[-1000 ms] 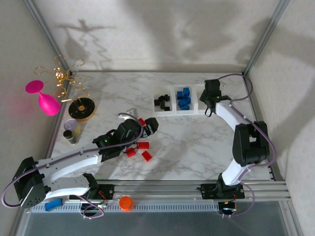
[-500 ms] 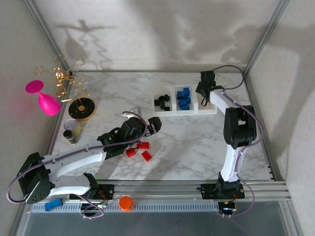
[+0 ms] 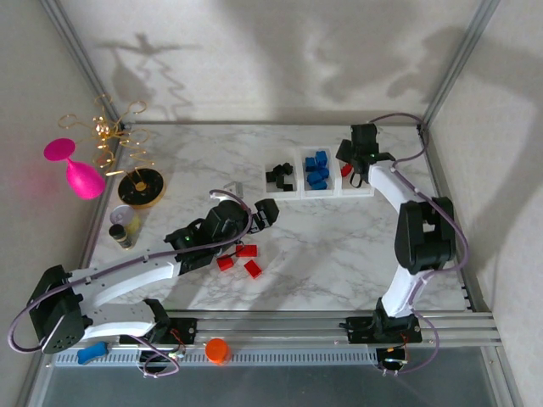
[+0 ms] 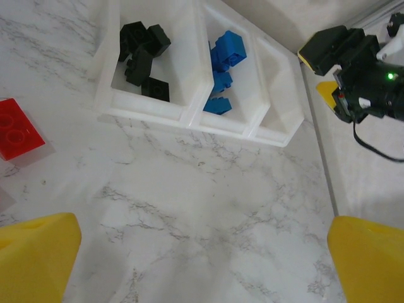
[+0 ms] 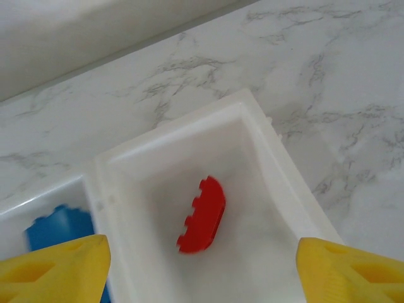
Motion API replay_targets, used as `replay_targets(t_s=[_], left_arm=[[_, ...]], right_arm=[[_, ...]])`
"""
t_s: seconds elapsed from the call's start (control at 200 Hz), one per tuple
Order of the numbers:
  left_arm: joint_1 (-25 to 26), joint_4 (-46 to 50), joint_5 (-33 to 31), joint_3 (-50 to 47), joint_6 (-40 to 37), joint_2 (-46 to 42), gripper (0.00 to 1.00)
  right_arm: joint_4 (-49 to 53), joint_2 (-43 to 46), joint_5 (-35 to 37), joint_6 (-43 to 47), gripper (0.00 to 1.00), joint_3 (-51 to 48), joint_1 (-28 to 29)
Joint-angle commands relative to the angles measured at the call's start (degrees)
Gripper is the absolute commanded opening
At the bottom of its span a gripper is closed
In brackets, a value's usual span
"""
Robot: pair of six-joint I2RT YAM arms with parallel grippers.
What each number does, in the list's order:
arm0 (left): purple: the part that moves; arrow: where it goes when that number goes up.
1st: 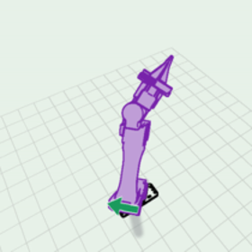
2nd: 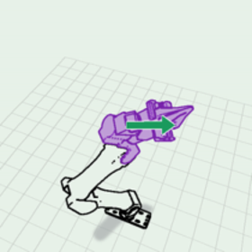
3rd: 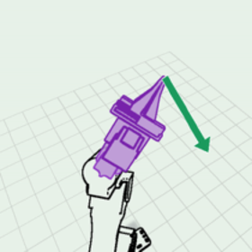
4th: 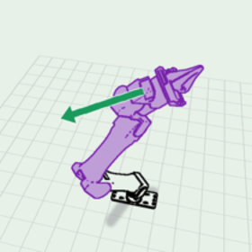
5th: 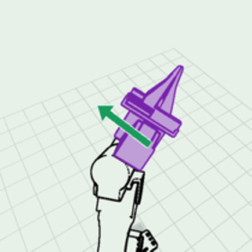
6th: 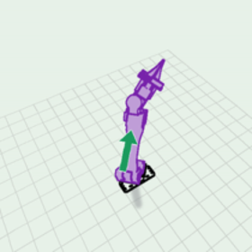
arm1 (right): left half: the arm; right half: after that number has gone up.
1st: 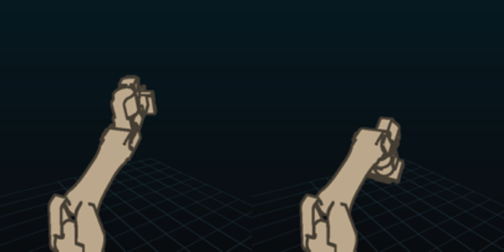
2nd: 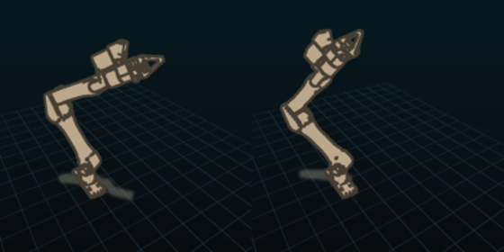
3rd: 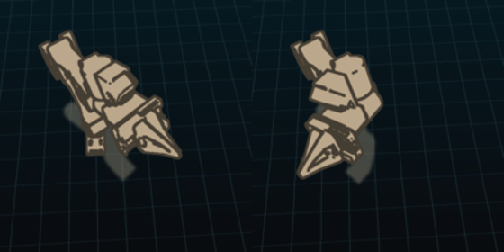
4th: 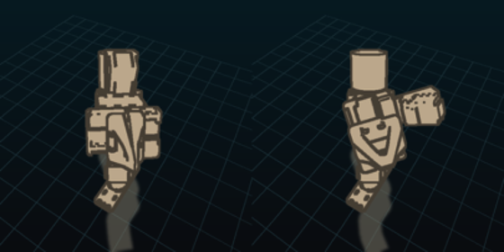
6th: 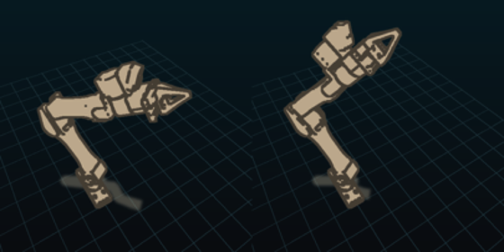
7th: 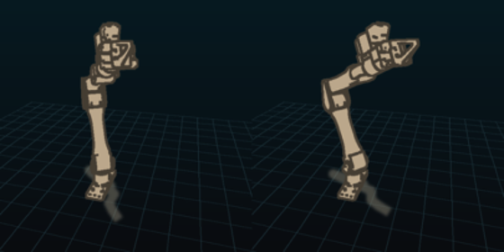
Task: Sort the legos into containers by color
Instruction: Place the lego in the container, then touch the lego at the bottom-center of the table.
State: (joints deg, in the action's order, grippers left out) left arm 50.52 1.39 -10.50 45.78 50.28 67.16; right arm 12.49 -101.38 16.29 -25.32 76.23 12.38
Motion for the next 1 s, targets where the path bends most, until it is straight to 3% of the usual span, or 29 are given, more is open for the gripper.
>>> replay_targets(t_s=[0.0,0.175,0.486,0.771,0.996], left_arm=[[0.4,1.5,-2.1,0.1,-0.8,-3.1,1.0],[0.3,3.7,-3.6,-2.3,-0.2,-6.5,1.0],[0.3,8.6,-6.8,-8.2,3.0,-13.9,0.99],[0.3,16.6,-10.5,-11.2,5.8,-21.9,1.0],[0.2,21.0,-13.0,-12.5,7.7,-28.1,1.0]], right_arm=[[-0.4,5.8,-2.6,-1.2,0.79,-5.1,3.1],[0.0,13.1,-5.9,-2.7,0.81,-13.3,9.0],[-0.9,19.2,-7.0,-5.7,0.82,-24.5,24.5],[-6.4,17.8,-8.5,-6.7,0.78,-29.5,38.7],[-7.7,10.4,-7.3,-6.1,0.75,-24.3,46.7]])
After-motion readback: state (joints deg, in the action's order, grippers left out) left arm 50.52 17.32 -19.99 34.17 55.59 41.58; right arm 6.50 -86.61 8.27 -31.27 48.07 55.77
